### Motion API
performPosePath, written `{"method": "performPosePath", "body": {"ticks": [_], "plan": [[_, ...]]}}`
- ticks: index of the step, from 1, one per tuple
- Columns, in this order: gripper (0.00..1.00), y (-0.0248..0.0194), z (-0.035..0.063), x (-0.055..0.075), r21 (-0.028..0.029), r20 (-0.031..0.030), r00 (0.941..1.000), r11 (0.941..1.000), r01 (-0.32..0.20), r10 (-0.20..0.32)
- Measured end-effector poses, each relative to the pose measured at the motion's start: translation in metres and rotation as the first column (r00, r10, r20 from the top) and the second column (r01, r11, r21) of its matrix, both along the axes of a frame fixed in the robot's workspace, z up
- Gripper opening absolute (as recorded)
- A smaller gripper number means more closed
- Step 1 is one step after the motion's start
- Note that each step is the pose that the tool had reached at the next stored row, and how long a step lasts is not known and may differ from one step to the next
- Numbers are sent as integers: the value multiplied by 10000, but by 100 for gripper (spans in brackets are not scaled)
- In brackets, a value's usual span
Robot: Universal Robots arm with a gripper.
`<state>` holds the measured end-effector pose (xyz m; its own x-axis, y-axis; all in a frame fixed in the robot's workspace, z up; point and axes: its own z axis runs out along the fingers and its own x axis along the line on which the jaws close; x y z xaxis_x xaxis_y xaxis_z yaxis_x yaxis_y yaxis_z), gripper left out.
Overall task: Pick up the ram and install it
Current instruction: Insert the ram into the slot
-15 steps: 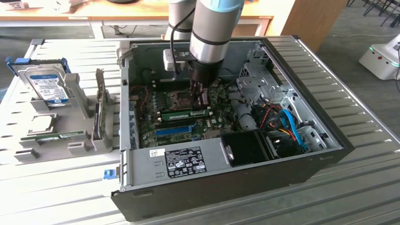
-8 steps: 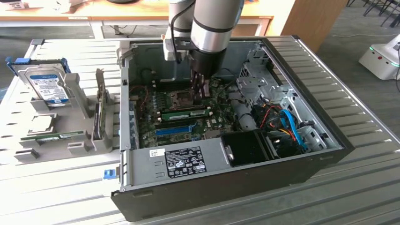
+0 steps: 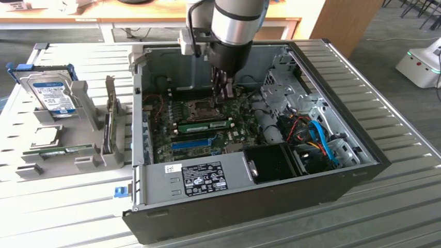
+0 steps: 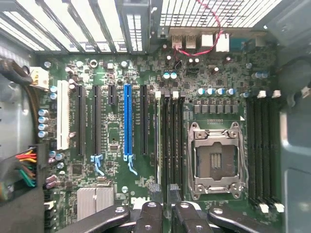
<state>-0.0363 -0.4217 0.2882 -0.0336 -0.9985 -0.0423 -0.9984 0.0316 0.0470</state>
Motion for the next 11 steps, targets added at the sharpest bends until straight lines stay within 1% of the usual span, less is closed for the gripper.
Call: {"method": "performPosePath", "body": {"ticks": [7, 11], "plan": [[19, 0, 219, 0, 0, 0, 10000, 10000, 0, 0], [19, 0, 320, 0, 1, 1, 10000, 10000, 0, 0]]}}
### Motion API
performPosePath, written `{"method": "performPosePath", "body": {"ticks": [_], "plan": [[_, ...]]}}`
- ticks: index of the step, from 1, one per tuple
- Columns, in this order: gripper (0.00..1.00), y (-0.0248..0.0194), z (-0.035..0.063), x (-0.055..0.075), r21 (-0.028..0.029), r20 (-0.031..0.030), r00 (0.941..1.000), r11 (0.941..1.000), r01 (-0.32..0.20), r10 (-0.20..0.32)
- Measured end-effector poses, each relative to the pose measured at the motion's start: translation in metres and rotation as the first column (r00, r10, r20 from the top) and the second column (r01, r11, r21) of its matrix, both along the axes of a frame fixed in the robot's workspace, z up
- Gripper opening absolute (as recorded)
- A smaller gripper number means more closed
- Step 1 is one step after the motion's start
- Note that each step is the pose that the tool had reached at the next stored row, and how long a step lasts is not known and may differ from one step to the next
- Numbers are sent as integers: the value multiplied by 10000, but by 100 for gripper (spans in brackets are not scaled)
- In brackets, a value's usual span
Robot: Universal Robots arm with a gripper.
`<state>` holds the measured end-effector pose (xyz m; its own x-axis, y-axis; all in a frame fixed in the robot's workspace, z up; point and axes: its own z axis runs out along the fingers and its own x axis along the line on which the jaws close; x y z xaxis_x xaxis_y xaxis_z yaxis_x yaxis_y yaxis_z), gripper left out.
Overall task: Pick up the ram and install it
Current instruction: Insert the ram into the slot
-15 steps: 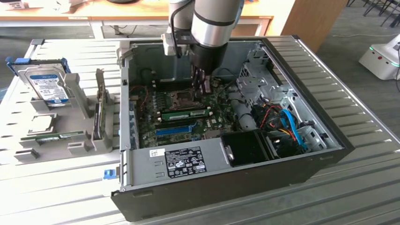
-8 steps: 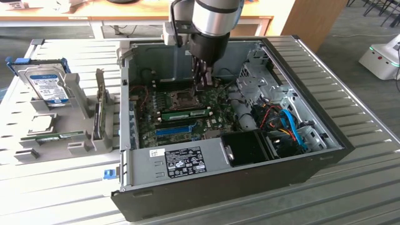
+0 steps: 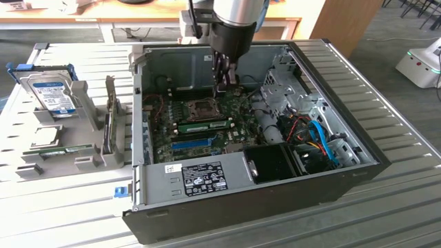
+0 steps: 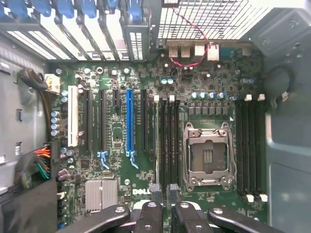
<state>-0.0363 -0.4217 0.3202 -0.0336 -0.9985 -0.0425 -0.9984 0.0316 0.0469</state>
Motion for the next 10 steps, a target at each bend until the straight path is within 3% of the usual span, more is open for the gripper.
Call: {"method": "performPosePath", "body": {"ticks": [10], "plan": [[19, 0, 184, 0, 1, 1, 10000, 10000, -1, 1]]}}
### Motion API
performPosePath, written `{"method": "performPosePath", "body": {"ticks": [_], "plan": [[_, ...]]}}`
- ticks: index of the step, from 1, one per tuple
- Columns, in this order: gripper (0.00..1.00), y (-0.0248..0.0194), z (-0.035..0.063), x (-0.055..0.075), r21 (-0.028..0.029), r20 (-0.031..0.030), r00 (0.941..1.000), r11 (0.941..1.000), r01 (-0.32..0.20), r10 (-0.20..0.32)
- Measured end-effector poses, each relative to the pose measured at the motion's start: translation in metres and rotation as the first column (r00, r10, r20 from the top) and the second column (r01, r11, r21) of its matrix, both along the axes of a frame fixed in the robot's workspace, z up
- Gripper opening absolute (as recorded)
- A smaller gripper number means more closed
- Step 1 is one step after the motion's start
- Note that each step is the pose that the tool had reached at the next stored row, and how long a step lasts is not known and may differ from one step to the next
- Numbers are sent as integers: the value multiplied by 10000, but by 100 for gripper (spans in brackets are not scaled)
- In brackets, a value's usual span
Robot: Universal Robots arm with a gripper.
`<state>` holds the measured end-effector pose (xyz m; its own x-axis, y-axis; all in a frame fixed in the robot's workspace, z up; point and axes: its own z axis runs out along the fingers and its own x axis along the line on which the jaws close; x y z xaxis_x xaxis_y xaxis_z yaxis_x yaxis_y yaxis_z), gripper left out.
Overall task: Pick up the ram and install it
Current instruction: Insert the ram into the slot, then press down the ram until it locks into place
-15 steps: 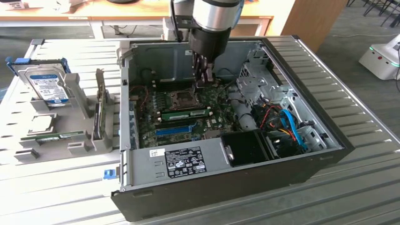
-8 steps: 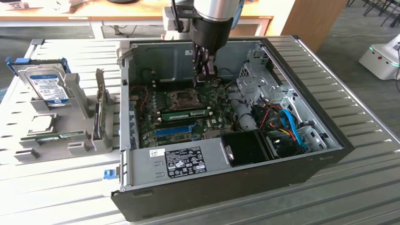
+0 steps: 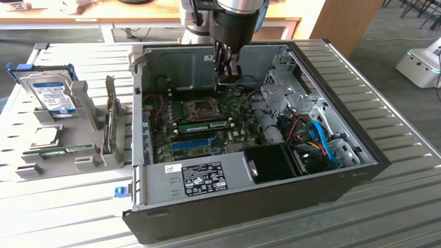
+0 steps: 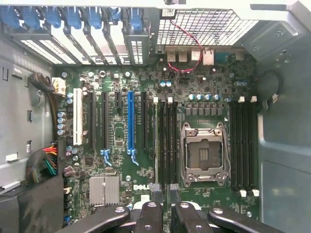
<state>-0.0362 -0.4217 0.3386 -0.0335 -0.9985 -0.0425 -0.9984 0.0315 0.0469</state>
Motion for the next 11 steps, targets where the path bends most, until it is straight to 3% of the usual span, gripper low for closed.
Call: {"method": "performPosePath", "body": {"ticks": [11], "plan": [[19, 0, 1, 0, -1, -1, 10000, 10000, 0, 0]]}}
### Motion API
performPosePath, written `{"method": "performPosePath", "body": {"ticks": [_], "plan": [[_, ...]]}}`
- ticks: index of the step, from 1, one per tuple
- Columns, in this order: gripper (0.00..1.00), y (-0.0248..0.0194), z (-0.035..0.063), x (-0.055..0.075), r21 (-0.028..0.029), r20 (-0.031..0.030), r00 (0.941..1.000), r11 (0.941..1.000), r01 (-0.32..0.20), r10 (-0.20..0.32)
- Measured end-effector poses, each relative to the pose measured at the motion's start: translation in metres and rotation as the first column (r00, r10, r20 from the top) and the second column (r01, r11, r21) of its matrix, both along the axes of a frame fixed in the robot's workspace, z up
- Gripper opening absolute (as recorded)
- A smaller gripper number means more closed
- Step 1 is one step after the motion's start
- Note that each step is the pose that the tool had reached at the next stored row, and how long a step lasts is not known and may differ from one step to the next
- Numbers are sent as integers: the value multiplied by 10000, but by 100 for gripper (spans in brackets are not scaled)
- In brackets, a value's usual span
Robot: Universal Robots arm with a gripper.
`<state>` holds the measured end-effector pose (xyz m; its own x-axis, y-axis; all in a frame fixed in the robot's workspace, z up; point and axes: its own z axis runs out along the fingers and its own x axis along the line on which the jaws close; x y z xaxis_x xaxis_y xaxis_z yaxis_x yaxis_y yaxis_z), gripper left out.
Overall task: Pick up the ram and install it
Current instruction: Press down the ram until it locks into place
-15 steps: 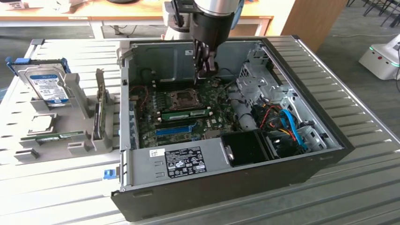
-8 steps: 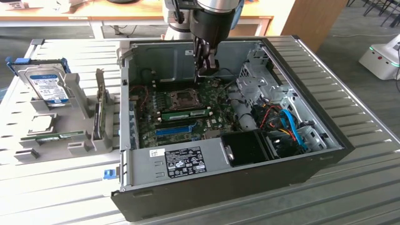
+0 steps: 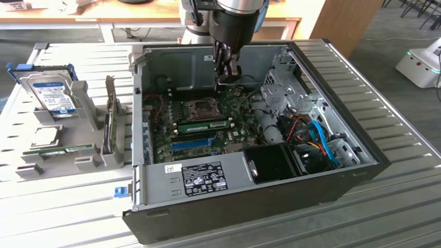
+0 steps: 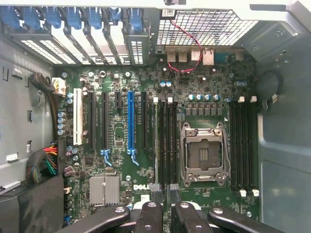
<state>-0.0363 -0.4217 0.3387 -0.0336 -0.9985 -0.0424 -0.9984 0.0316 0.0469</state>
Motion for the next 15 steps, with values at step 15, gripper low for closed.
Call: {"method": "performPosePath", "body": {"ticks": [15], "plan": [[11, 0, 0, 0, 0, 0, 10000, 10000, 0, 0]]}}
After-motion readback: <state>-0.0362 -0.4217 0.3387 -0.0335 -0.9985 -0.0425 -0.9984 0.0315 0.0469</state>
